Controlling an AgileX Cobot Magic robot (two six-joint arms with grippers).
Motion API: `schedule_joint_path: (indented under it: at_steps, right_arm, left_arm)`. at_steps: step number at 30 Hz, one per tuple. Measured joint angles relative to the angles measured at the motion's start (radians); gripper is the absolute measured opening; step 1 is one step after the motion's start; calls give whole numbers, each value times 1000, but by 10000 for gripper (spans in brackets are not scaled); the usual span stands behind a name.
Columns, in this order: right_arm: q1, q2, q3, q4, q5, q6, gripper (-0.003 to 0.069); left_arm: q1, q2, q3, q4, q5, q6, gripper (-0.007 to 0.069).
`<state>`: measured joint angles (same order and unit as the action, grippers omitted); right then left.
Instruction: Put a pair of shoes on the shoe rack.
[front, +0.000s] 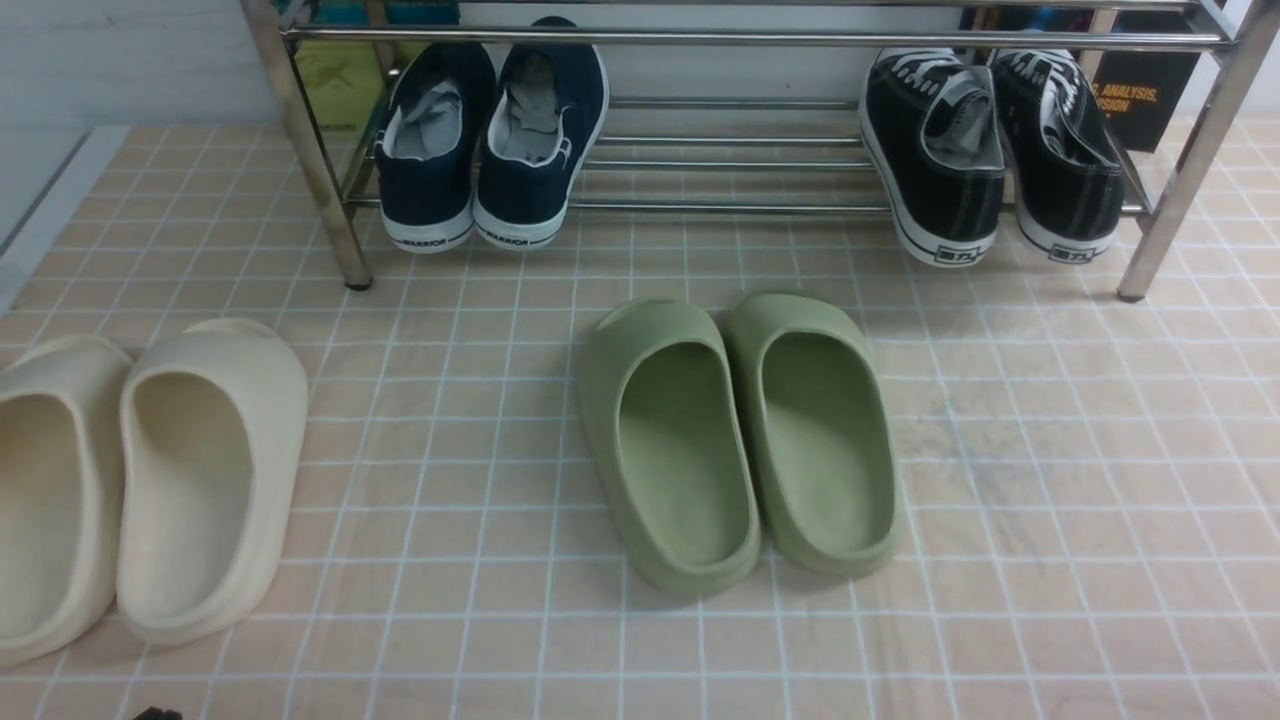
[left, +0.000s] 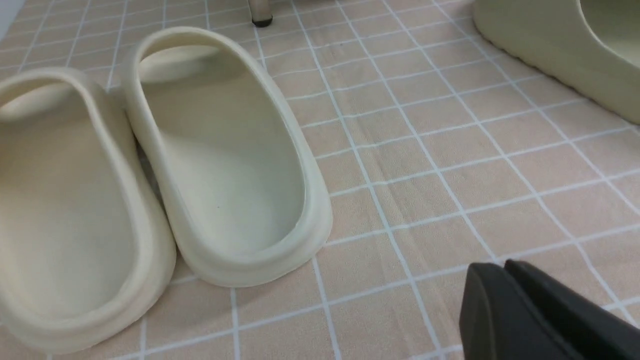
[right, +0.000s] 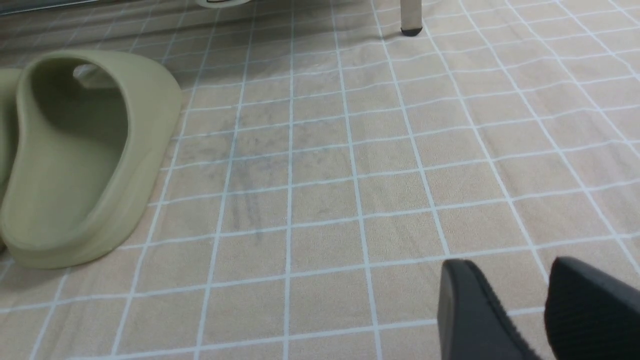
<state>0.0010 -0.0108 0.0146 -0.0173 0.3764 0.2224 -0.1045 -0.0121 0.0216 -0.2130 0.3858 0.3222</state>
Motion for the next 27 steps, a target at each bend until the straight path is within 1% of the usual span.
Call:
schedule_joint_path:
  at_steps: [6,8,27]
  right_arm:
    - [0,0,0,0,0,0,240]
    - [0,0,0,0,0,0,240]
    - [0,0,0,0,0,0,240]
  left_arm:
    - [0,0,-1,152,0,-200,41]
    - [0,0,-1,182,0,-232,41]
    - [0,0,-2,199,0,-228,46]
